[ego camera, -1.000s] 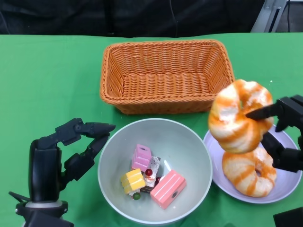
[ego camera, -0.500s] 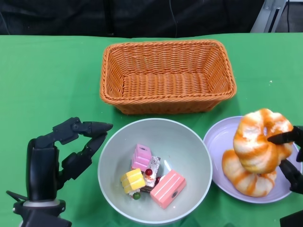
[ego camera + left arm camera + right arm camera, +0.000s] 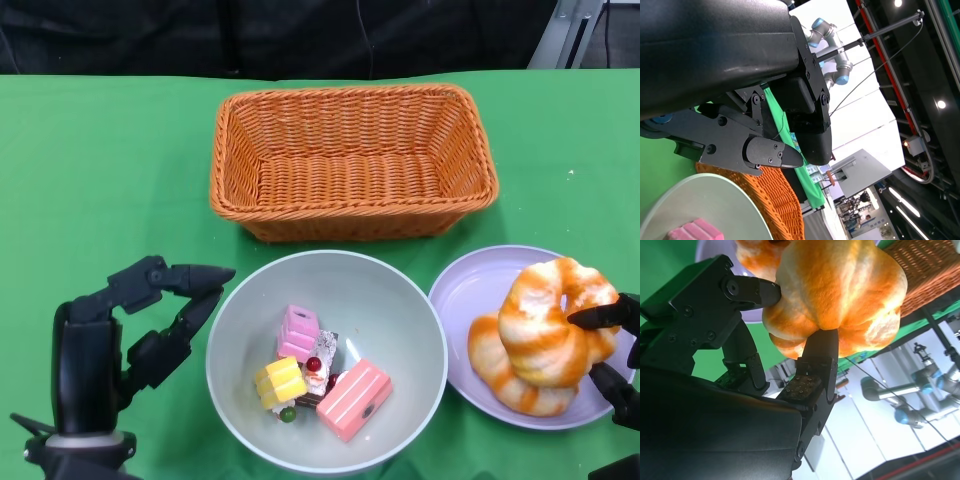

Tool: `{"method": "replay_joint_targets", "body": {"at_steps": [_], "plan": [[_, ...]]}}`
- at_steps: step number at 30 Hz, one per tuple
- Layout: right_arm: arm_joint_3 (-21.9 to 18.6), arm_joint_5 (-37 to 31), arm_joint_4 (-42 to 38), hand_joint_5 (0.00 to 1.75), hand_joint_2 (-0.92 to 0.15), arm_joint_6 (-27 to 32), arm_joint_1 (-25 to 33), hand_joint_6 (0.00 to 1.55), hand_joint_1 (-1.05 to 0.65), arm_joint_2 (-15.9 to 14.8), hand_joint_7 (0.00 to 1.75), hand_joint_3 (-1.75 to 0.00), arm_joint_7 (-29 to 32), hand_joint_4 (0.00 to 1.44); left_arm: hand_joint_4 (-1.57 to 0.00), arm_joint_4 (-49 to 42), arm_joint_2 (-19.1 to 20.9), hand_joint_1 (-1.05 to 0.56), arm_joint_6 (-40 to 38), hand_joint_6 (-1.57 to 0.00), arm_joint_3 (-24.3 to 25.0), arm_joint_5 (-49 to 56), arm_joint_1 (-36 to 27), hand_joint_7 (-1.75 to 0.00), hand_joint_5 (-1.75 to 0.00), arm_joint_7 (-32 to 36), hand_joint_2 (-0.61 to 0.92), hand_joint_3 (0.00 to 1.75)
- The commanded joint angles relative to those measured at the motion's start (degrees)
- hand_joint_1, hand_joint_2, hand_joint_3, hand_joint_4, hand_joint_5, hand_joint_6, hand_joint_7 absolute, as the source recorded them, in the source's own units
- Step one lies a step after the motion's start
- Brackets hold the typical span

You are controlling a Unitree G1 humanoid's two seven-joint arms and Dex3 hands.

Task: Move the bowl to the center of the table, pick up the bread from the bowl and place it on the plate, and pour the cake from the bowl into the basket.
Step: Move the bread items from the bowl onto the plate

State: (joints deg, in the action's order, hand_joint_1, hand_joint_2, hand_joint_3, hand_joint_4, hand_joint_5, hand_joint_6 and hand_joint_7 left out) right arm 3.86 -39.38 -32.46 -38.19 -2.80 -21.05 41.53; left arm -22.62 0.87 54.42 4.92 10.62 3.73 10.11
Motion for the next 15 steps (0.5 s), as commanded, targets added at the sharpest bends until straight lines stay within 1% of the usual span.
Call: {"method": "replay_joint_targets", "body": {"at_steps": [1,4,8,13,15], "plan": [[0.13,1.83,-1.20,1.69,-0.65,-0.05,-0.92,0.92,-0.05,-0.19,0.79,-0.64,-0.03,0.73,-0.85,1.29,0.70,-0.23,0.53,-1.02,-0.16,-1.57,-1.01,-0.50,-0.96,-0.71,0.92,0.17],[0.22,2.21,-1.94,1.66,-0.66,0.95,-1.34,0.91,-0.05,-0.32,0.78,-0.62,-0.47,0.73,-0.85,1.26,0.96,-0.23,0.92,-1.02,-0.28,-1.34,-1.19,-0.49,-0.94,-0.76,0.92,0.18],[0.93,1.81,-4.10,1.65,-0.66,0.63,-2.30,0.92,-0.04,-0.56,0.78,-0.61,0.01,0.75,-0.85,0.91,0.92,-0.23,1.31,-1.01,-0.44,-1.48,-1.08,-0.48,-0.93,-1.01,0.92,0.19],[1.87,3.94,-7.62,1.69,-0.68,-0.44,-3.47,0.89,-0.04,-1.21,0.81,-0.60,-2.85,0.72,-0.86,1.26,0.58,-0.22,0.84,-1.02,-0.50,-1.34,-1.09,-0.48,-0.92,-0.92,0.92,0.19],[2.12,4.31,-8.33,1.64,-0.70,-0.27,-3.68,0.89,-0.04,-1.52,0.81,-0.56,-3.71,0.72,-0.87,1.32,0.53,-0.23,0.71,-1.03,-0.51,-1.33,-1.09,-0.48,-0.92,-0.90,0.92,0.19]]}}
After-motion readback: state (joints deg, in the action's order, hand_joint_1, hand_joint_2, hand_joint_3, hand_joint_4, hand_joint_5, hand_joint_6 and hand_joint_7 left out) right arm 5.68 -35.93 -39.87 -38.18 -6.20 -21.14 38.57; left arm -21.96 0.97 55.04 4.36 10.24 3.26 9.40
